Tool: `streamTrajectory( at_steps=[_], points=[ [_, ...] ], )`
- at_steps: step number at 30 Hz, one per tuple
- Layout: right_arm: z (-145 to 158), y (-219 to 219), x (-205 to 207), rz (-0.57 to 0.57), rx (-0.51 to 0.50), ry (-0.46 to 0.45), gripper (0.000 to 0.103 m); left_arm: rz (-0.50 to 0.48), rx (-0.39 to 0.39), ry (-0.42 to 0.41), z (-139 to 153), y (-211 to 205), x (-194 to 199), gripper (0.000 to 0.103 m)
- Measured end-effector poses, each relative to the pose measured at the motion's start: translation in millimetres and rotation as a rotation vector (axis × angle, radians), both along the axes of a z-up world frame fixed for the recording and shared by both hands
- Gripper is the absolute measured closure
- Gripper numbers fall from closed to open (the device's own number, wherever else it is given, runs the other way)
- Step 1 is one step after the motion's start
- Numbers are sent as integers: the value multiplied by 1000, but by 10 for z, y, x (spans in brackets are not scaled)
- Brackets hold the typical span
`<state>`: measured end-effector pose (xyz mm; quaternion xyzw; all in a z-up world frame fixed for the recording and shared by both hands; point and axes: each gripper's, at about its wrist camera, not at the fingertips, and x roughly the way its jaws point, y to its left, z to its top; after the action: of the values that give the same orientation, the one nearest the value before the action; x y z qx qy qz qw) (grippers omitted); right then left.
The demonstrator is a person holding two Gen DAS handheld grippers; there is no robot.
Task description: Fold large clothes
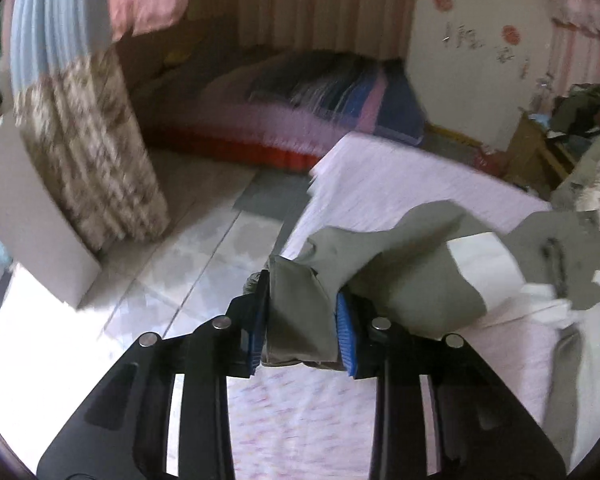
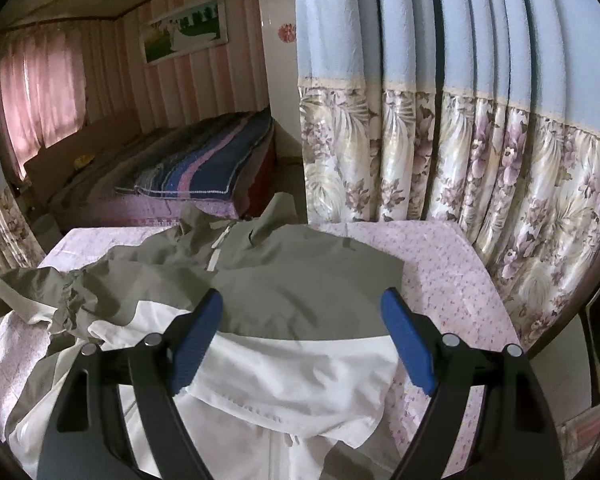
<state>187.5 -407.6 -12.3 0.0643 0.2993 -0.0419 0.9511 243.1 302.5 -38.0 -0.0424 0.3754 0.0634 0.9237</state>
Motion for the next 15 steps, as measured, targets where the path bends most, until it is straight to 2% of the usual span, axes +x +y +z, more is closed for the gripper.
streamTrajectory(
  at_steps=[7,11,15],
  points=[
    [59,-66,-33,1,-25,-26,21,-195,14,-140,737,-1183,145,74],
    [134,-154,-91,-8,-45,-45,21,-347,28,-184,1007,-2119,296,74],
    [215,-303,-162,-28,-47,-69,21,-493,32,-207,1143,-3026,415,74]
  ],
)
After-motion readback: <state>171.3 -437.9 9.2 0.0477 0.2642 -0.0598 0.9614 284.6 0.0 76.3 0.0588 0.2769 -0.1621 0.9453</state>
